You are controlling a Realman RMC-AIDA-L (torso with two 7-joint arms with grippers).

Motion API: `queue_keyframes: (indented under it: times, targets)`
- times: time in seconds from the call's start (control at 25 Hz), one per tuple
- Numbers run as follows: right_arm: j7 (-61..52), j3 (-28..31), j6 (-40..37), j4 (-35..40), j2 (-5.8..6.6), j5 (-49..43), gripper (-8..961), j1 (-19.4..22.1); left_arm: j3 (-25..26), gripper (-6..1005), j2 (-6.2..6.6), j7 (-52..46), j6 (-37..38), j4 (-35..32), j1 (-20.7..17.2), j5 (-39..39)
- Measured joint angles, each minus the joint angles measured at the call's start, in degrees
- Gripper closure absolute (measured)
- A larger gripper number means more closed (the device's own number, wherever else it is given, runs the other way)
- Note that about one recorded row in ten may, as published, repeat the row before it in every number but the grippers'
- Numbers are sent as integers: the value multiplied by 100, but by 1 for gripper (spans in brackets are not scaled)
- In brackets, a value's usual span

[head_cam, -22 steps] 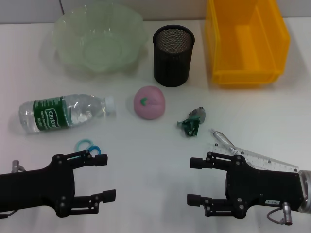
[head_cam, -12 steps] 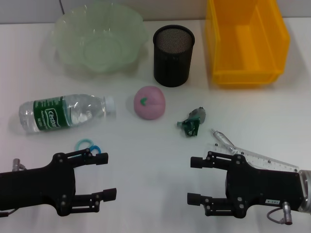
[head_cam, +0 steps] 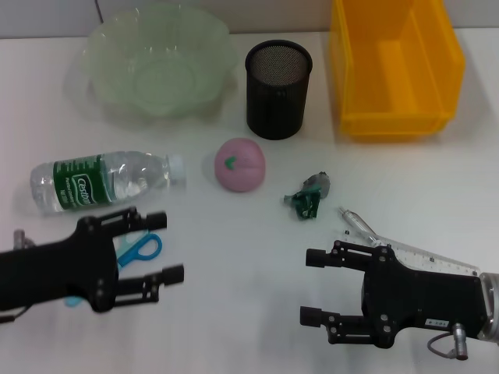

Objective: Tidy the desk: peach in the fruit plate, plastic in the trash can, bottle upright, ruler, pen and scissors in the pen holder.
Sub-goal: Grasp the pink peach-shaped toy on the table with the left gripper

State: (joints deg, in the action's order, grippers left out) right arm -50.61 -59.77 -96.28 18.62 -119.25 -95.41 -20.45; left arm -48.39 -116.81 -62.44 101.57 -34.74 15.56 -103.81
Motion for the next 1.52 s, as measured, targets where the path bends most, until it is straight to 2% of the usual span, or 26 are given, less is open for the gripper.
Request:
queue_keyframes:
  times: [0.08,0.16,0.24,0.32,0.48,0.6,0.76,1.08,1.12,1.16,1.2,1.32,1.4,1.52]
  targets:
    - [11,3,18,-16,-2,3,182,4,228,219,-112,-25,-38,-132,101,1]
    - [24,8,46,-28,-6,7,182,14,267,221,-161,-86,-111,-222,224,-1]
    - [29,12,79,-31,-10,15,182,36,267,224,-170,-156,-165,-249,321,2]
    - [32,16,95,-31,-11,22,182,53,231,226,-171,-669,-380,-310,722,-18]
    - [38,18,101,-35,-18,24,182,62,125,231,-170,-1372,-793,-580,1088,-171]
    - [45,18,102,-35,-26,24,182,67,-132,235,-180,-1902,-1218,-849,1305,-302]
    - [48,19,102,-41,-31,29,183,68,-644,240,-175,-2452,-1702,-1063,1470,-404]
    - [139,25,101,-76,-38,92,184,60,-827,250,-175,-2642,-1889,-1130,1535,-487]
    - [157,26,100,-80,-38,102,185,60,-1668,252,-185,-3602,-2697,-1216,2017,-1184]
    - [169,26,98,-81,-38,108,185,61,-1668,253,-185,-3602,-2697,-1216,2017,-1184]
    - [183,27,96,-86,-37,113,185,63,-2026,254,-190,-3984,-3096,-1222,2149,-1366]
    - [191,27,97,-121,-37,121,185,61,-2202,258,-190,-4060,-3276,-1228,2180,-1386]
    - [196,27,97,-136,-36,121,186,57,-2686,261,-192,-4269,-3763,-1264,2236,-1393]
    - [200,27,97,-140,-30,121,186,51,-2856,264,-192,-4336,-3926,-1275,2255,-1397]
